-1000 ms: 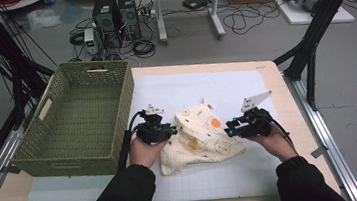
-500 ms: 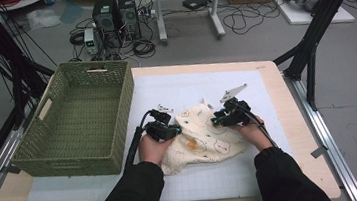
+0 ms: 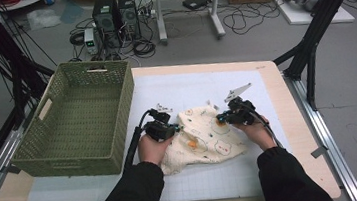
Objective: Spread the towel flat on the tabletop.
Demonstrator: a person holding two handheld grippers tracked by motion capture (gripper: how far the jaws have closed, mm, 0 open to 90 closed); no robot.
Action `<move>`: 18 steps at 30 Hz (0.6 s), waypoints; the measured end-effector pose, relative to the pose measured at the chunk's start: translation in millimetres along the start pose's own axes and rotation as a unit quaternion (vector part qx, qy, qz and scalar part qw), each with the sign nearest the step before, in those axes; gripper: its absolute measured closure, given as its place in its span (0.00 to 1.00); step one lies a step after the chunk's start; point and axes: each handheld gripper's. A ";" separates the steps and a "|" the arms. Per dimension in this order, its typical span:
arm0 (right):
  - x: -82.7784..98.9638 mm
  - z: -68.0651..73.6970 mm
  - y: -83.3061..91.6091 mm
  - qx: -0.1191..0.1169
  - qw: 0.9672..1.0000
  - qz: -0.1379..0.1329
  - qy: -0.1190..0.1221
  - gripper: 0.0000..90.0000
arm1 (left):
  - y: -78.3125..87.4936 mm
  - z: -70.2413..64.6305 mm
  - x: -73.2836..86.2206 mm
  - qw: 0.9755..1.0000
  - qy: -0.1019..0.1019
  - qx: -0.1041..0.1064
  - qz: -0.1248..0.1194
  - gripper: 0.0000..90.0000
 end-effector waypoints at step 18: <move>37.5 -8.7 33.5 0.013 0.999 -0.005 -0.030 0.81 | 16.9 10.6 6.9 0.999 0.042 -0.002 -0.027 0.75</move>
Point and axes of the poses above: each handheld gripper's, and its own axes: y roughly backward along the jaws, x roughly out of its underside, z roughly to its left, and after that the axes turned 12 degrees about z, right-handed
